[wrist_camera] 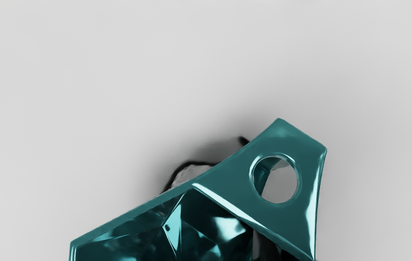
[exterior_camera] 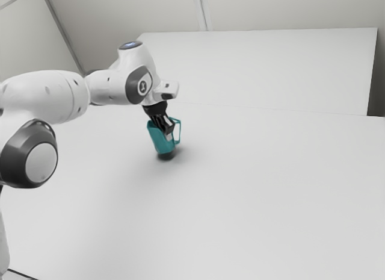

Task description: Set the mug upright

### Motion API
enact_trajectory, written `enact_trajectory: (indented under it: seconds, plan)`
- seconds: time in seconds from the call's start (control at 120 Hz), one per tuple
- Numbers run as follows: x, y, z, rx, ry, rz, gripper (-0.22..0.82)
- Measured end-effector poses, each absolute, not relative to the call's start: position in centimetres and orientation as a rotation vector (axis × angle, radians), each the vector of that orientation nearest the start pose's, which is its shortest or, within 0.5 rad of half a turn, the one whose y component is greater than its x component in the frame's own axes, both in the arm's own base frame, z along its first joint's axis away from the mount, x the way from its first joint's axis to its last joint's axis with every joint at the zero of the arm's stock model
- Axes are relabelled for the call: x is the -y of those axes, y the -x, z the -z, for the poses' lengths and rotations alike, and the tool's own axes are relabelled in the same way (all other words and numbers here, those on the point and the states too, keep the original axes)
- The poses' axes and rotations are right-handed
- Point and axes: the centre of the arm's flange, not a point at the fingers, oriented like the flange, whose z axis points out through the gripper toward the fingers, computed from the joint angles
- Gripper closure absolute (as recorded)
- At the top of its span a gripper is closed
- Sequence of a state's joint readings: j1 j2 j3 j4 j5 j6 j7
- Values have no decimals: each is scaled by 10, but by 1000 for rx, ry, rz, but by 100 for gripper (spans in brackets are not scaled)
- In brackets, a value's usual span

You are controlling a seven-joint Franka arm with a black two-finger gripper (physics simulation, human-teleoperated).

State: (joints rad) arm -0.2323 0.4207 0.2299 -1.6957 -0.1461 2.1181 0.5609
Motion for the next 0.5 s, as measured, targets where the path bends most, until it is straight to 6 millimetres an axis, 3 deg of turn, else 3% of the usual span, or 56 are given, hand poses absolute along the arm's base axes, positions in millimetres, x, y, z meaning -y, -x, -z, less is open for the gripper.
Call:
enact_trajectory:
  seconds: [0.208,0.5]
  plan:
    - [45,-672,-356,-753,3013,158,79]
    - [52,-677,-336,-649,3022,181,79]
